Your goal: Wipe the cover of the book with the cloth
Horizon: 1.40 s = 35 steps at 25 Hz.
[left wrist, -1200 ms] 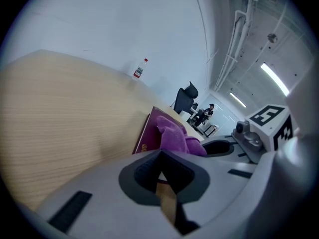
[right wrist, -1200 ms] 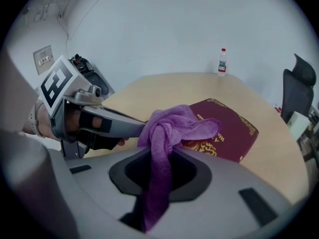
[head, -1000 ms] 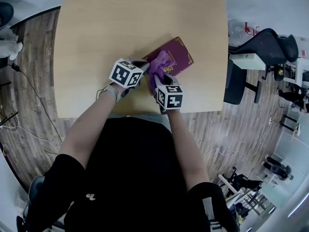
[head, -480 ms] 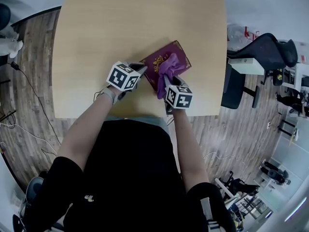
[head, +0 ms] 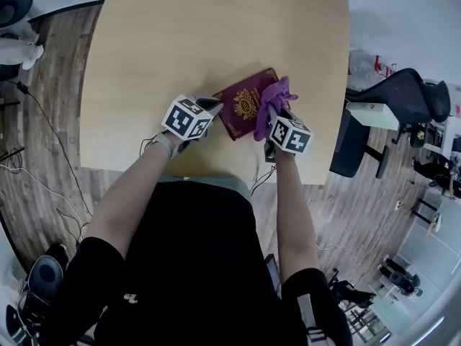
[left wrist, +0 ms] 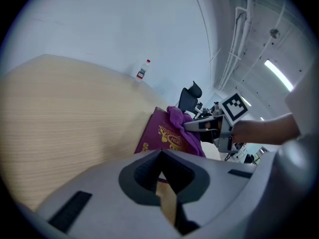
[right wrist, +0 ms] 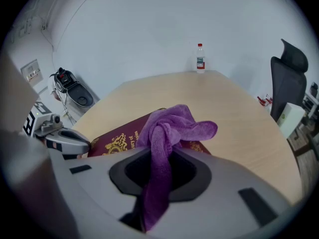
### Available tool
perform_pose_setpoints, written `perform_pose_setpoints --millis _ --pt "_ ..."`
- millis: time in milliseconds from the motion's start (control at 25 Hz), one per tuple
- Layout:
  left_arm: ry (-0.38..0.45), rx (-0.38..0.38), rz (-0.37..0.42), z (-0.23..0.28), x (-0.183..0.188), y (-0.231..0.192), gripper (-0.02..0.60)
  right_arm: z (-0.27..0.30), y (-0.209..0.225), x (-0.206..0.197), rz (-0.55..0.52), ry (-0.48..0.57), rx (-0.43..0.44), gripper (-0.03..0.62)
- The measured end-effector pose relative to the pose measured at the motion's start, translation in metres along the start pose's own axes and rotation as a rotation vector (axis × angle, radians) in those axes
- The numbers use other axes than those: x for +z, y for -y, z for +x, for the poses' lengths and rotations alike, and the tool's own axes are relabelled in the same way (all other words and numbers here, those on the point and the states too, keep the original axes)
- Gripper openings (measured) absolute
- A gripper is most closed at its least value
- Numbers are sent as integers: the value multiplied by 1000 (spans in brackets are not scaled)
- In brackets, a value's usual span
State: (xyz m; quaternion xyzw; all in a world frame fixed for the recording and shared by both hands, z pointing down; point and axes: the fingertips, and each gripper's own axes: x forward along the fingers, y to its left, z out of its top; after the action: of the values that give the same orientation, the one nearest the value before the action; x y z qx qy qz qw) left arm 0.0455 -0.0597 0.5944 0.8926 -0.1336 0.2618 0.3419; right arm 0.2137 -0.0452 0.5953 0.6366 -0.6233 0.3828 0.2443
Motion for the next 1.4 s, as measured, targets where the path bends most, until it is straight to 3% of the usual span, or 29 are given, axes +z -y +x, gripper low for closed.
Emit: perform_pose_setpoints --millis 360,760,880,960,1160,1400 --pt "23 8 -43 -4 -2 -3 18 22 27 37 -29 -12 -32 89" --pt "41 58 -46 -6 -3 -3 20 44 21 62 -41 -18 -23 91" --pt "49 68 -82 -7 -3 -2 20 48 20 68 -40 -20 -26 91" --pt "49 61 -107 -8 -6 3 20 50 18 69 -45 -18 -33 91" --pt "28 15 -57 0 -18 30 20 51 17 72 -58 -9 -56 91" --pt "14 -64 -84 13 -32 54 20 54 14 74 -59 -13 -56 91"
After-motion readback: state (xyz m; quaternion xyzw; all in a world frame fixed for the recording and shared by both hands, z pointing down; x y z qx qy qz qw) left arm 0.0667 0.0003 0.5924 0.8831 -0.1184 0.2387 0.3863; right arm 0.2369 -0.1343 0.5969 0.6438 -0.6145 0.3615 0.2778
